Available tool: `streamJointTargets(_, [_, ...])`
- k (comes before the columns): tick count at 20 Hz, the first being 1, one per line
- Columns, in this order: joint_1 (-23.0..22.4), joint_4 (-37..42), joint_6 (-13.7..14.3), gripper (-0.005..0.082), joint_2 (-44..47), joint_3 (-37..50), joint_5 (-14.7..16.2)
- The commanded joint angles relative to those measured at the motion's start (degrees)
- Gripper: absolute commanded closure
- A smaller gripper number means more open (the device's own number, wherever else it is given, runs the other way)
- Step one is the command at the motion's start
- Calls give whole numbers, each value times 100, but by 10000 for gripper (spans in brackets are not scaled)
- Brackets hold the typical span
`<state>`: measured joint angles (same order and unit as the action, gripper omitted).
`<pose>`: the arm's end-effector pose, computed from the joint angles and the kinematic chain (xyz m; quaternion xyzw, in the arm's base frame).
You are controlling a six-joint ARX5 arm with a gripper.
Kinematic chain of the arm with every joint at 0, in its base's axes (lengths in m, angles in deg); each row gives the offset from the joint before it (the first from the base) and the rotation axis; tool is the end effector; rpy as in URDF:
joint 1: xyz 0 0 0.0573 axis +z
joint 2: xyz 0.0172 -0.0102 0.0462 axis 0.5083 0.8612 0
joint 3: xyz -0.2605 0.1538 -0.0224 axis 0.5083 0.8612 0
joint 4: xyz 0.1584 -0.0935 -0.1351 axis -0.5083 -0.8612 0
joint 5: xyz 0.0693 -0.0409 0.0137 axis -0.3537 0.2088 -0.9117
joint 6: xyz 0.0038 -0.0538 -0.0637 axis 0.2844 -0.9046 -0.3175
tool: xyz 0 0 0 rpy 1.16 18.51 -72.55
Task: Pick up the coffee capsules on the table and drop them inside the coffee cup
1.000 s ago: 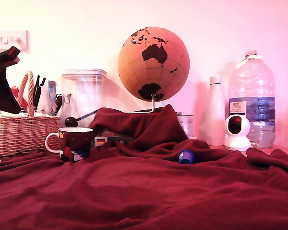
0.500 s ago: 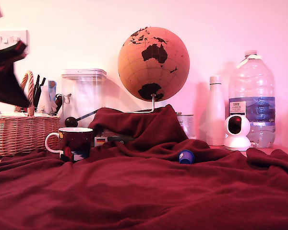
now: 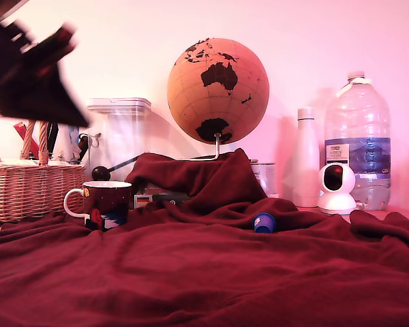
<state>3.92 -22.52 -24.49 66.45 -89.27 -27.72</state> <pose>0.1949 -0.1135 0.2634 -0.0325 0.2259 -0.3070 0.9239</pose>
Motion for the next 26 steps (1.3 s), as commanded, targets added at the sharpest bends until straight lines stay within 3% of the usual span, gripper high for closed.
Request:
streamJointTargets(1, [-210, 177, -37, 790, -28, 105, -7])
streamJointTargets(9, [-914, 345, -125, 789, 197, 105, -9])
streamJointTargets(20, [-1292, 457, -129, 756, 229, 105, -7])
streamJointTargets(21, [-1292, 479, -127, 661, 229, 105, -7])
streamJointTargets(23, [-1292, 640, -125, 302, 271, 105, -4])
streamJointTargets(24, [-1292, 743, -129, 183, 310, 105, 2])
streamJointTargets(26, [-1340, 933, -144, 163, 490, 105, 11])
